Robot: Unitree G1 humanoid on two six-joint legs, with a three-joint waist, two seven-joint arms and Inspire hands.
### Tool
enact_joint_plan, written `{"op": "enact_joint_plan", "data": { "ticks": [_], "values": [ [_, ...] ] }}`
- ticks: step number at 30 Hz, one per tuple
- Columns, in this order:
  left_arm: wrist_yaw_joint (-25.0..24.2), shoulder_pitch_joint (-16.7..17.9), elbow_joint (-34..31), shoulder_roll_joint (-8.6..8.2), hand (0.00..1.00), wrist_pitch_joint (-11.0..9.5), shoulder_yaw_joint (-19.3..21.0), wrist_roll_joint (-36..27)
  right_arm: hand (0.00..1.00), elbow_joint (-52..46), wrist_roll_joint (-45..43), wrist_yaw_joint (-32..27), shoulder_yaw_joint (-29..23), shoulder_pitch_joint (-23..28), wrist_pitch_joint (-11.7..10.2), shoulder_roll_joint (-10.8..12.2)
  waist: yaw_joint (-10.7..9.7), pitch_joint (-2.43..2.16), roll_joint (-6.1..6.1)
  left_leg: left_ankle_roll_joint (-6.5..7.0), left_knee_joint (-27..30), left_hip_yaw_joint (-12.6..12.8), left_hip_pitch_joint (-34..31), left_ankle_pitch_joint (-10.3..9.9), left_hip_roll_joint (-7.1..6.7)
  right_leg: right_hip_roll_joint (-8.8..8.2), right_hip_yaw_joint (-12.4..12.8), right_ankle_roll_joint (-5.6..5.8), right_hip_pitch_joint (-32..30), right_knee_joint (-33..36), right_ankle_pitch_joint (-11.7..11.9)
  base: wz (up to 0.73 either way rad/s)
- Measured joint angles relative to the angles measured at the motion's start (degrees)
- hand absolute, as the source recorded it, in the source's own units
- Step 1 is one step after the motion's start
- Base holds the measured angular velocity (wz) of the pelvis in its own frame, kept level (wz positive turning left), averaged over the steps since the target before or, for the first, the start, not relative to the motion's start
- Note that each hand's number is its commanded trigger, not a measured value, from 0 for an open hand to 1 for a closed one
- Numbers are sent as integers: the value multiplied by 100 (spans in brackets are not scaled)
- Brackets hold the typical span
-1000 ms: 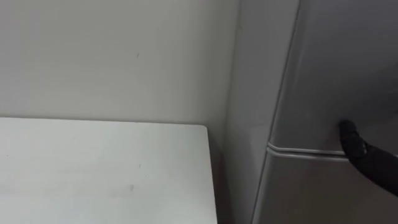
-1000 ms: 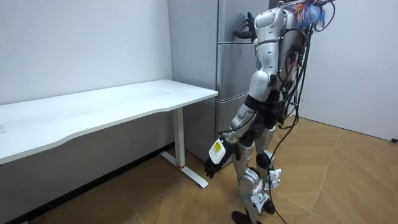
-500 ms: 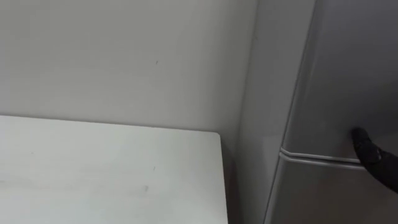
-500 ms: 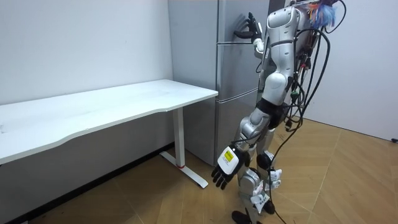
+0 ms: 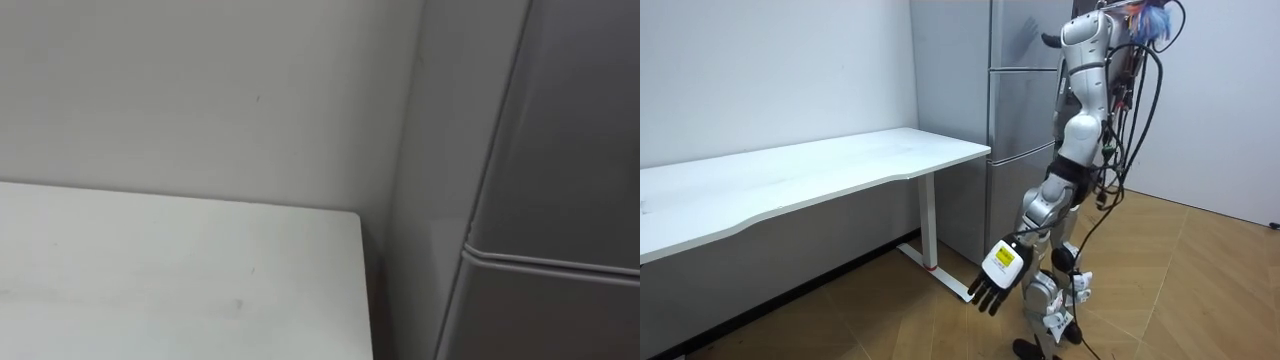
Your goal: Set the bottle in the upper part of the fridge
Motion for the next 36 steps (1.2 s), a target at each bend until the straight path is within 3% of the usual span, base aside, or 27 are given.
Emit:
{"op": "enact_joint_plan", "data": {
  "ticks": [11,20,22,28,36],
  "values": [
    [71,-41,189,-50,0,39,-6,-227,0,-149,150,-390,-434,28,228,-17,-166,7,-111,1,-62,31,37,0,7,-4,98,20,-24,37,-20,1],
    [121,-144,125,-47,0,123,-5,-252,0,-168,729,-308,-550,578,313,-17,-266,39,-152,24,-62,120,7,-32,23,-9,238,19,-120,111,-19,-6],
    [127,-153,92,-46,0,147,-7,-330,0,-166,1077,-274,-551,748,379,-16,-301,23,-119,24,-63,123,-4,-32,23,-5,281,19,-148,115,-19,-10],
    [197,-164,66,-46,0,242,-35,-339,0,318,2600,21,-558,914,601,41,-453,34,-91,22,-41,143,-53,-36,29,19,389,16,-198,120,-17,-2],
    [281,-245,7,-56,0,516,-133,-350,0,998,3788,153,-524,1254,867,586,-447,31,202,28,-41,262,-80,-52,47,32,498,10,-268,130,-13,-5]
  ]
}}
